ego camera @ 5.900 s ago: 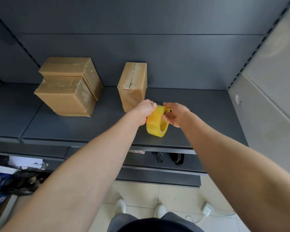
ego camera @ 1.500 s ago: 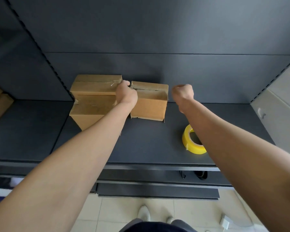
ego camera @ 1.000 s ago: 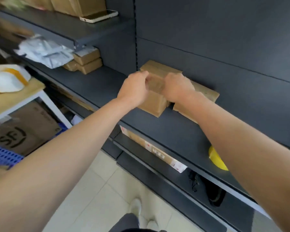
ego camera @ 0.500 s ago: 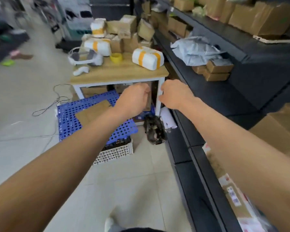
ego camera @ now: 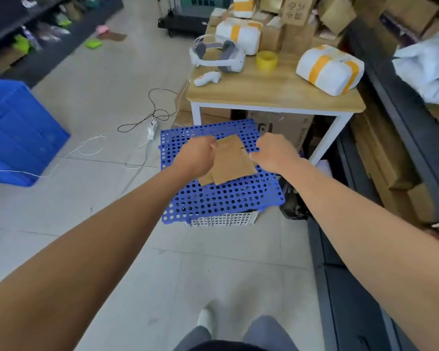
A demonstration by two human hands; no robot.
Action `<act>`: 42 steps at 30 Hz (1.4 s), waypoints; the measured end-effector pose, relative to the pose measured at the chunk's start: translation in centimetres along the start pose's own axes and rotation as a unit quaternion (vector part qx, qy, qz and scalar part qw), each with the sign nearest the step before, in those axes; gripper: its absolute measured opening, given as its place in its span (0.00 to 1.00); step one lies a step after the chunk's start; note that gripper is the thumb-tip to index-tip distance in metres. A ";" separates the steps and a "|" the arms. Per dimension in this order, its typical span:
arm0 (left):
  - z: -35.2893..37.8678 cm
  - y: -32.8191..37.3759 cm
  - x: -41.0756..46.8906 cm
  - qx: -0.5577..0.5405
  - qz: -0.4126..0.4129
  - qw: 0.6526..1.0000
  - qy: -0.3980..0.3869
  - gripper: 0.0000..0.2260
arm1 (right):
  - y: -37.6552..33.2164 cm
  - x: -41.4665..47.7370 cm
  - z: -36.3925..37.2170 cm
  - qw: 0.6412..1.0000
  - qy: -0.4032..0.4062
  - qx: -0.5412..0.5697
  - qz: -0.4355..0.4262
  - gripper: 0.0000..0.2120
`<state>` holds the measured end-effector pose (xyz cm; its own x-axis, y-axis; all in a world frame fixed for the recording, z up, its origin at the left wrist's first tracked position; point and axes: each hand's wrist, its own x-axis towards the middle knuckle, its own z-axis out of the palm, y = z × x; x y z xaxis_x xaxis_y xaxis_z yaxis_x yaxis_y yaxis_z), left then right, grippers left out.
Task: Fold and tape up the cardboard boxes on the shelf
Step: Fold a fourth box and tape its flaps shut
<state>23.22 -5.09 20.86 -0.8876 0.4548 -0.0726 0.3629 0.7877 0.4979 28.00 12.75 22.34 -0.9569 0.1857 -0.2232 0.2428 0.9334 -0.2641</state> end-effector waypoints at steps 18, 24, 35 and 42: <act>11.6 -7.9 13.4 -0.070 -0.184 0.973 -0.122 0.15 | 6.8 16.8 10.4 0.990 -0.135 0.039 0.025 0.22; 16.2 -11.5 16.9 -0.106 -0.229 0.955 -0.153 0.15 | 9.0 21.0 16.1 0.985 -0.135 0.057 0.090 0.20; 23.0 -15.1 20.4 -0.303 -0.385 0.860 -0.145 0.11 | 10.1 25.1 22.9 0.950 -0.116 0.176 0.231 0.22; 23.3 -15.4 21.0 -0.386 -0.435 0.802 -0.138 0.09 | 9.8 25.8 23.4 0.900 -0.093 0.296 0.306 0.18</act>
<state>5.63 2.01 -8.49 -0.5743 0.0316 -0.8180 -0.7374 0.4139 0.5337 9.45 19.51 -8.00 -0.5848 0.5045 -0.6353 0.8107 0.3358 -0.4796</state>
